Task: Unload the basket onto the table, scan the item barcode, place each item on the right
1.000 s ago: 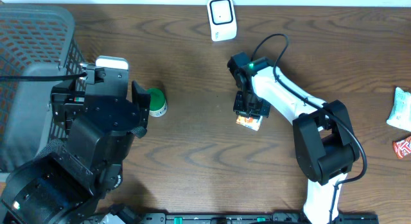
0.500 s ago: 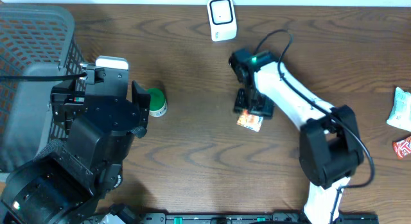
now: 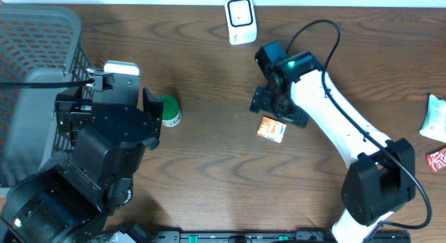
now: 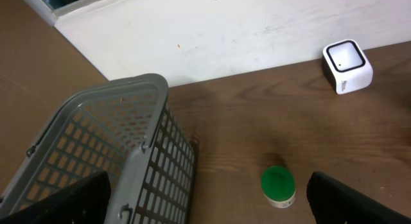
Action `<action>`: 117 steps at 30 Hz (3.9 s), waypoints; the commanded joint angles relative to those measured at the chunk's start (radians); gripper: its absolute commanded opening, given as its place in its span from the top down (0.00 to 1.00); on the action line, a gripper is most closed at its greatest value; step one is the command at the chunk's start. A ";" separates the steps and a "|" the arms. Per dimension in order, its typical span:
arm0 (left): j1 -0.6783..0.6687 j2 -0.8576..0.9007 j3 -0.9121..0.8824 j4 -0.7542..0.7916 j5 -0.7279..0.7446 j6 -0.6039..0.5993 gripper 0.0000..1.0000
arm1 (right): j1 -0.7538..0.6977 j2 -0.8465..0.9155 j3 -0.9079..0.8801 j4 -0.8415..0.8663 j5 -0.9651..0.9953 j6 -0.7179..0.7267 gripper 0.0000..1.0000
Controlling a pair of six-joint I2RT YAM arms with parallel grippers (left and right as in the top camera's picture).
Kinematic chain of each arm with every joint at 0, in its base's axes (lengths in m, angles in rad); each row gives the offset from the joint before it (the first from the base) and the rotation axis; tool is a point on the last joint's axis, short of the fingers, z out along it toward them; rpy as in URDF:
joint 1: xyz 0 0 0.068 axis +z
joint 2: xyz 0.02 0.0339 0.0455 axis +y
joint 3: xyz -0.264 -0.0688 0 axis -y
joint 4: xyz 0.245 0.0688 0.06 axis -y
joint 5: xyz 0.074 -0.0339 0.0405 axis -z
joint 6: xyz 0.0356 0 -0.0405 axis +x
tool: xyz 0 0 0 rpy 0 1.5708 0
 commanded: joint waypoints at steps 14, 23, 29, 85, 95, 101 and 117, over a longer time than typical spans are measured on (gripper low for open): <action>0.003 0.003 0.006 -0.003 -0.020 0.005 0.02 | -0.059 0.087 -0.085 0.134 -0.222 -0.092 0.01; 0.003 0.003 0.006 -0.003 -0.020 0.005 0.02 | -0.063 0.132 -0.085 0.167 -0.221 -0.104 0.01; 0.003 0.003 0.006 -0.003 -0.020 0.005 0.02 | -0.071 0.200 -0.085 0.156 -0.218 -0.107 0.01; 0.003 0.003 0.006 -0.003 -0.020 0.005 0.02 | -0.165 0.315 0.599 -0.245 -0.058 -0.402 0.57; 0.003 0.004 0.006 -0.003 -0.020 0.005 0.02 | -0.165 0.312 0.604 -0.314 -0.075 -0.430 0.55; 0.003 0.003 0.006 -0.003 -0.020 0.005 0.02 | -0.165 0.312 0.604 -0.176 -0.075 -0.510 0.54; 0.003 0.003 0.006 -0.003 -0.020 0.005 0.02 | -0.164 0.333 0.604 0.312 0.033 -0.593 0.52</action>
